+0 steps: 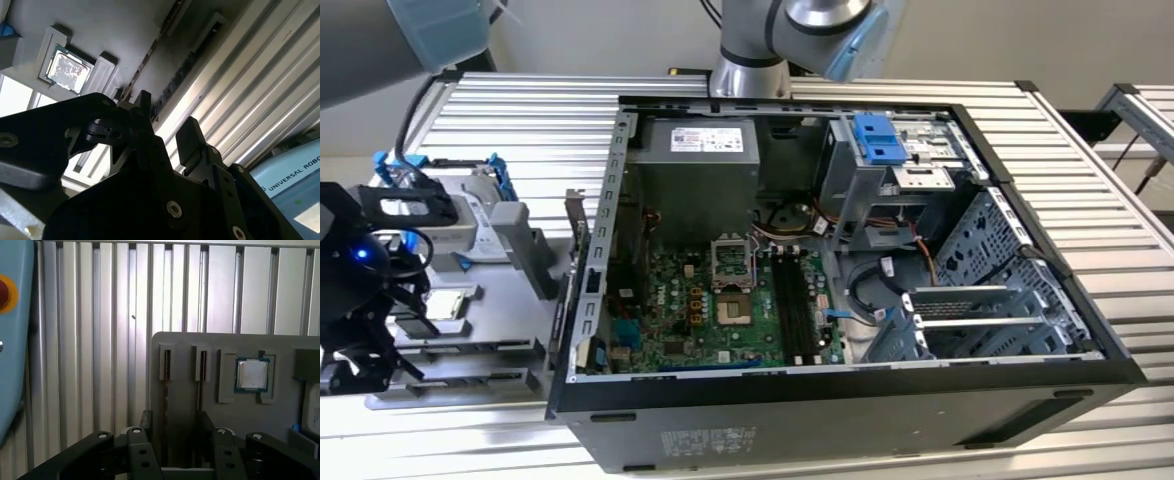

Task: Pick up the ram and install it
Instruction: 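Pick up the ram and move it above insertion slot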

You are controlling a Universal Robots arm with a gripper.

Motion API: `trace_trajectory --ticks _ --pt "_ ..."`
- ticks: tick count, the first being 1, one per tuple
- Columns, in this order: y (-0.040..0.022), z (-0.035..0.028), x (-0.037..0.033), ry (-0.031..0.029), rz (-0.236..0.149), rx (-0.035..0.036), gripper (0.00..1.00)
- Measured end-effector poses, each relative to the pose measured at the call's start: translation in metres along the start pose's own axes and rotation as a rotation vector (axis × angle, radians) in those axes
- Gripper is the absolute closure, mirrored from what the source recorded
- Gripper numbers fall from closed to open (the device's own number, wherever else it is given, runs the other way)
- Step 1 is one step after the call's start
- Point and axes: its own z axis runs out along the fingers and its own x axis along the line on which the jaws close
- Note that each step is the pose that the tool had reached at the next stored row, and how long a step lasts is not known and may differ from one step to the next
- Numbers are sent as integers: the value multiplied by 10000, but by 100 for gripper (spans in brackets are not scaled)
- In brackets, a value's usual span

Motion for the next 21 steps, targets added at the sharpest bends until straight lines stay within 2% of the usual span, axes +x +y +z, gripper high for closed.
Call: trace_trajectory --ticks 11,21 --pt "9 201 18 1 5 0 0" --pt "31 383 68 -1 43 1 0"
